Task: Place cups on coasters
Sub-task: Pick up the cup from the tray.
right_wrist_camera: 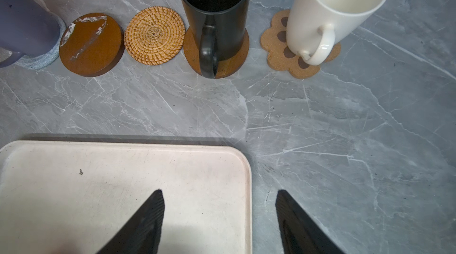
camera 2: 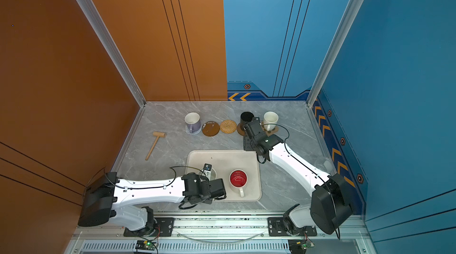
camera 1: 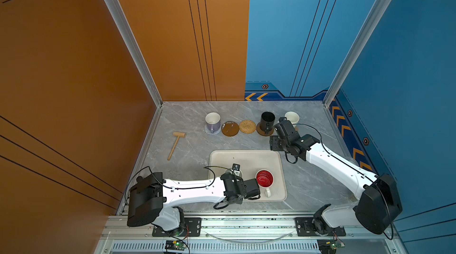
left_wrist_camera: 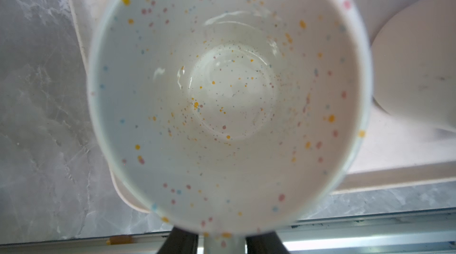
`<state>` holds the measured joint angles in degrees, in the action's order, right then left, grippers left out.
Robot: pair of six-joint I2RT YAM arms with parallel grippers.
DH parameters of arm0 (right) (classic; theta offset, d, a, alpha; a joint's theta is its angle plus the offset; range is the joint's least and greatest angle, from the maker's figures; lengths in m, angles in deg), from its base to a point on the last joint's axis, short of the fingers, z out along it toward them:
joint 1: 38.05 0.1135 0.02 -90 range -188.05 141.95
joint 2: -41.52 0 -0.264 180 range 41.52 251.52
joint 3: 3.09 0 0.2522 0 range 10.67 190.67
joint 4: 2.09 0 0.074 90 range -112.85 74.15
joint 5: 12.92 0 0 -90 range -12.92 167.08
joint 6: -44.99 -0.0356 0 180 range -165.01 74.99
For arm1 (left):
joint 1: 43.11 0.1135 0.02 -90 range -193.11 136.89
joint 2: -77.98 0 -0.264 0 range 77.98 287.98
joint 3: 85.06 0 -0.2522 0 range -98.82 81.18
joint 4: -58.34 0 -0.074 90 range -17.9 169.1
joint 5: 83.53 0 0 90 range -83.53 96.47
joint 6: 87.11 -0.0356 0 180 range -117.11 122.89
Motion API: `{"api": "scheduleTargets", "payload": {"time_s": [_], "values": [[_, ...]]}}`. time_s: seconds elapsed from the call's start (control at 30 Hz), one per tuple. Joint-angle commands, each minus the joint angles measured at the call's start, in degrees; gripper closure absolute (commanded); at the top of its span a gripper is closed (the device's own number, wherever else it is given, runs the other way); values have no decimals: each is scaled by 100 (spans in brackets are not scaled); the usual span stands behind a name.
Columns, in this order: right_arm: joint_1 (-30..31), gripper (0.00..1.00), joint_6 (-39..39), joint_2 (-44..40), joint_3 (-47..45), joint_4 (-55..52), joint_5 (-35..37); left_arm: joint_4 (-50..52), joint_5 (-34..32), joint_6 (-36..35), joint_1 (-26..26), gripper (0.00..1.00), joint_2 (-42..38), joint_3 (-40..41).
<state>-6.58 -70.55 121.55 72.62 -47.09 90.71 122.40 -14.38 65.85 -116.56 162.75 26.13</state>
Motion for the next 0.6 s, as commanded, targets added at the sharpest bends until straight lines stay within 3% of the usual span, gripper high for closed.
{"api": "scheduleTargets", "payload": {"time_s": [0.0,0.2,0.5,0.57], "values": [[-35,30,-107,-149,-79,11,118,29,68,-76,76,72,66,99],[-70,30,-122,-189,-135,13,98,27,84,-139,103,77,157,70],[-132,30,-144,-283,-205,9,102,28,64,-280,220,100,217,2],[-140,30,-140,-293,-219,9,90,33,34,-313,280,100,190,-7]]}}
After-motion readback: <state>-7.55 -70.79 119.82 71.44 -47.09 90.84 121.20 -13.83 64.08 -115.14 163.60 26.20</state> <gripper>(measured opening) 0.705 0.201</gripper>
